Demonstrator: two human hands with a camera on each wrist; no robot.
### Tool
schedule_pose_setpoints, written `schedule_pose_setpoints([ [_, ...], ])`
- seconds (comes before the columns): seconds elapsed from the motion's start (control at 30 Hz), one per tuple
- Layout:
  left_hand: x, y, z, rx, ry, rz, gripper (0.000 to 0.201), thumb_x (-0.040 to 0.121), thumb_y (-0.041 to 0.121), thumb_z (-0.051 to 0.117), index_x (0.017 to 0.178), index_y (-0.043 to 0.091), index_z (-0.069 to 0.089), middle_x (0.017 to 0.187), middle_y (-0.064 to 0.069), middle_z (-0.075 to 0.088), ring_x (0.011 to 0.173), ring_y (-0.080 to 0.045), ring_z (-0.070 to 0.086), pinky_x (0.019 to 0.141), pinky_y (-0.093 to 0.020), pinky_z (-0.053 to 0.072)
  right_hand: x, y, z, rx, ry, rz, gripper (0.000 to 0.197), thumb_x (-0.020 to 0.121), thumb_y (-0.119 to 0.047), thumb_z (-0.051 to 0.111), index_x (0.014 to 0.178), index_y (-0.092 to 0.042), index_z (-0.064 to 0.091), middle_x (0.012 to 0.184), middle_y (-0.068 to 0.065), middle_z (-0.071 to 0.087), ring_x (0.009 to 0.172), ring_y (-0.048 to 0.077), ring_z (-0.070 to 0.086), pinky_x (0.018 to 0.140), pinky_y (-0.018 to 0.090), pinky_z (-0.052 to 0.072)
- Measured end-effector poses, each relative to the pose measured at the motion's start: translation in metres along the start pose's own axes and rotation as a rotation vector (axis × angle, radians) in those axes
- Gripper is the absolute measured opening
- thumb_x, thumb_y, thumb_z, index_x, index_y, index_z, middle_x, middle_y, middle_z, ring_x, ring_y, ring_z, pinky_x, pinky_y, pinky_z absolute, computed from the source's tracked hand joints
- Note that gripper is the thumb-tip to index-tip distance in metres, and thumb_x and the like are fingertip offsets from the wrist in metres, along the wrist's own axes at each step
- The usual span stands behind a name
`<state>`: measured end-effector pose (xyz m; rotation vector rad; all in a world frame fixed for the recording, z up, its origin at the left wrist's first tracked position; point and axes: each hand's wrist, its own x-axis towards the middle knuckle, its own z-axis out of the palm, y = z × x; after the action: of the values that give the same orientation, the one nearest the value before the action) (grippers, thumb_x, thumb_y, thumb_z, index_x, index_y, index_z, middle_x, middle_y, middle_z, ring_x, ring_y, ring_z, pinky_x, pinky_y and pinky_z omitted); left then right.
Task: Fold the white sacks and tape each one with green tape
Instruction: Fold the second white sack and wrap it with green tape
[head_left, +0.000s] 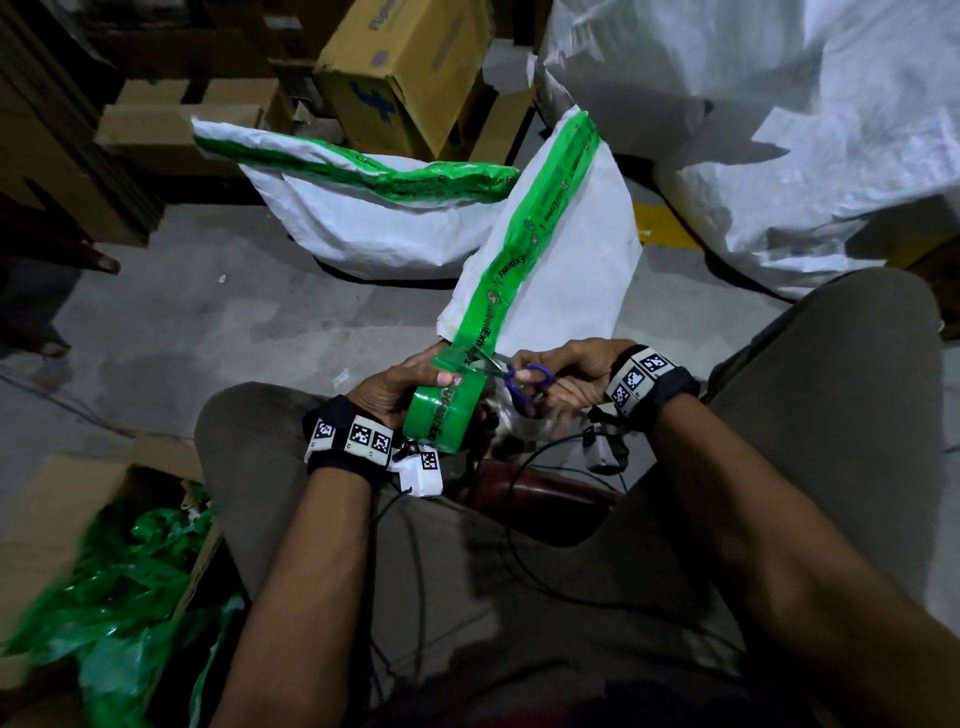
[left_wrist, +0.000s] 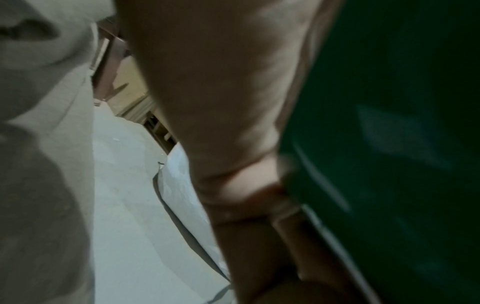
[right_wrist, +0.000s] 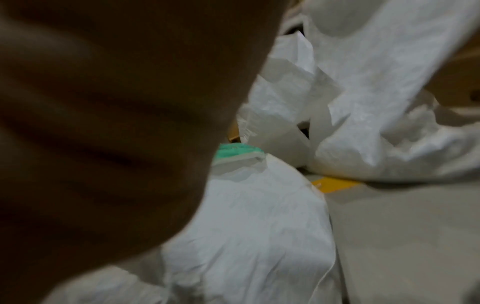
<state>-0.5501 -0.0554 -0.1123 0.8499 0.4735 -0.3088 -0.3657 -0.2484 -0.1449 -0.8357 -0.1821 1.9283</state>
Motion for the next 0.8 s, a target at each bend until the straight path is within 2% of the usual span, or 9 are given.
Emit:
schedule_pose_setpoints([
  [0.1,-0.003,0.002,0.001,-0.01,0.016,0.003,0.057,0.072,0.008,0.065,0.129,0.018,0.067,0.112,-0.015,0.07,0.094,-0.031,0.071,0.083,-0.041,0.058,-0.005,-0.003,0.003,-0.175,0.027,0.119,0.058,0.053,-0.015,0.098,0.093,-0.014,0.056,0.085,0.015,0.057,0.054,0.018,0.061,0.048,0.04,0.058],
  [0.17,-0.004,0.002,0.0,0.002,-0.018,0.015,0.067,0.072,0.009,0.068,0.138,0.016,0.059,0.114,-0.019,0.068,0.096,-0.037,0.068,0.088,-0.046,0.054,-0.013,-0.005,0.005,-0.235,0.018,0.114,0.064,0.053,-0.022,0.099,0.096,-0.016,0.052,0.087,0.016,0.048,0.051,0.015,0.055,0.047,0.044,0.058],
  [0.27,-0.004,0.001,-0.004,0.011,-0.087,0.03,0.083,0.074,0.01,0.073,0.151,0.014,0.041,0.123,-0.024,0.06,0.103,-0.044,0.063,0.092,-0.052,0.051,-0.023,-0.013,0.008,-0.188,0.057,-0.059,0.061,0.059,-0.023,0.096,0.097,-0.009,0.05,0.084,0.02,0.057,0.057,0.017,0.058,0.049,0.038,0.059],
  [0.33,-0.004,0.001,-0.006,-0.007,-0.092,0.04,0.093,0.071,0.015,0.081,0.152,0.012,0.037,0.131,-0.027,0.054,0.108,-0.046,0.06,0.091,-0.054,0.052,-0.025,-0.018,0.007,-0.198,0.176,-0.214,0.034,0.079,-0.022,0.08,0.097,-0.011,0.053,0.09,0.016,0.06,0.064,0.016,0.052,0.056,0.044,0.061],
  [0.4,-0.003,0.003,-0.007,-0.029,-0.042,0.061,0.103,0.064,0.018,0.087,0.153,0.01,0.037,0.144,-0.025,0.048,0.111,-0.045,0.056,0.086,-0.052,0.056,-0.026,-0.022,0.006,-0.183,0.294,-0.347,0.026,0.084,-0.032,0.074,0.093,-0.015,0.056,0.091,0.009,0.059,0.066,0.014,0.043,0.059,0.042,0.06],
  [0.47,-0.004,0.005,-0.005,-0.058,0.051,0.122,0.103,0.06,0.02,0.089,0.151,0.012,0.041,0.14,-0.022,0.052,0.107,-0.044,0.059,0.083,-0.052,0.057,-0.025,-0.025,0.009,-0.156,0.406,-0.419,0.034,0.079,-0.043,0.078,0.092,-0.02,0.056,0.09,0.004,0.061,0.064,0.012,0.04,0.058,0.036,0.059],
  [0.57,-0.002,0.009,-0.007,-0.09,0.289,0.265,0.105,0.052,0.03,0.092,0.146,0.013,0.049,0.129,-0.019,0.059,0.112,-0.048,0.061,0.098,-0.063,0.048,-0.02,-0.025,0.011,-0.162,0.676,-0.496,0.032,0.084,-0.036,0.079,0.093,-0.022,0.051,0.089,0.005,0.068,0.061,0.014,0.042,0.057,0.034,0.058],
  [0.67,0.002,0.014,-0.017,-0.235,0.5,0.438,0.074,0.051,0.037,0.091,0.118,0.013,0.069,0.119,-0.013,0.062,0.127,-0.048,0.051,0.111,-0.067,0.032,-0.011,-0.02,0.01,-0.312,0.962,-0.601,0.035,0.079,-0.013,0.084,0.094,-0.013,0.052,0.084,0.015,0.068,0.058,0.018,0.053,0.054,0.037,0.059],
  [0.8,0.001,0.017,-0.014,-0.417,0.512,0.514,0.019,0.077,0.038,0.077,0.087,0.023,0.071,0.102,-0.007,0.066,0.108,-0.034,0.059,0.103,-0.06,0.044,-0.004,-0.017,0.014,-0.5,1.041,-0.726,0.024,0.077,0.014,0.075,0.089,-0.003,0.063,0.082,0.022,0.07,0.057,0.021,0.071,0.053,0.038,0.06],
])
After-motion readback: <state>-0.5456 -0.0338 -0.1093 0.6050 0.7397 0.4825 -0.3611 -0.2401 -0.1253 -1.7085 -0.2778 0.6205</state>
